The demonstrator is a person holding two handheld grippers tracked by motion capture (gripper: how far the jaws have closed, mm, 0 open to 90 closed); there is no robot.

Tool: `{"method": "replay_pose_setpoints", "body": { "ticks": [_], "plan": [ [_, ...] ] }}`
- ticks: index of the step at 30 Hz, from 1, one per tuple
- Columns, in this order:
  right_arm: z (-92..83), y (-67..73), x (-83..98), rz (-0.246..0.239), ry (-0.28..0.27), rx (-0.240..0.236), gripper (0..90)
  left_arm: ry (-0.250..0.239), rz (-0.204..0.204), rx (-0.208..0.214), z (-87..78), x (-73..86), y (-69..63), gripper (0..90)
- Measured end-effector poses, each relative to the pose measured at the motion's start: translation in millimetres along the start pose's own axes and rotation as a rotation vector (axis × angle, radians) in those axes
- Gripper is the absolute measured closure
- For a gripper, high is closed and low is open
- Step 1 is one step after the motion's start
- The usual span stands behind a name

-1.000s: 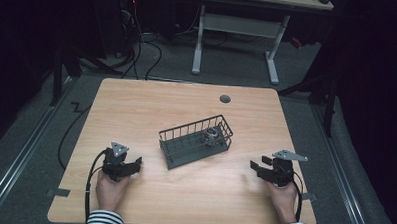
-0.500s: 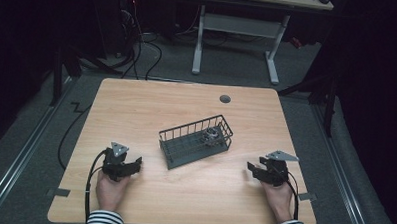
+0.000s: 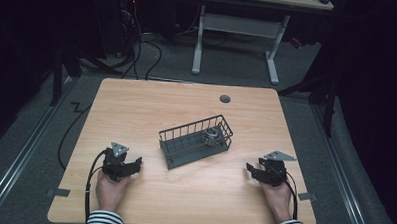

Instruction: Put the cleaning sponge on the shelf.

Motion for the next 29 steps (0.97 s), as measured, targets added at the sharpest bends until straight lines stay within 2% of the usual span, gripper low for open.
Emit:
{"method": "replay_pose_setpoints", "body": {
  "ticks": [8, 12, 29],
  "plan": [
    [2.9, -0.4, 1.8, -0.009, 0.011, 0.008, 38.5, 0.000, 0.000, 0.000, 0.0, 0.0, 0.0, 26.8],
    [3.2, 2.3, 5.0, -0.054, 0.011, 0.030, 36.8, -0.001, -0.001, -0.001, -0.1, 0.1, -0.2, 26.8],
    [2.9, 2.3, 5.3, -0.055, 0.013, 0.025, 35.4, -0.001, -0.001, -0.001, -0.1, 0.1, -0.3, 26.9]
  ]
}}
Point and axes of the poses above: each handheld gripper's, and its own axes: z roughly forward along the jaws, x roughly out of its underside, y roughly to its left, the point moved 2 cm from there along z, roughly forward along the jaws, and after that the axes turned 11 degrees about -x, right-handed, at the moved point
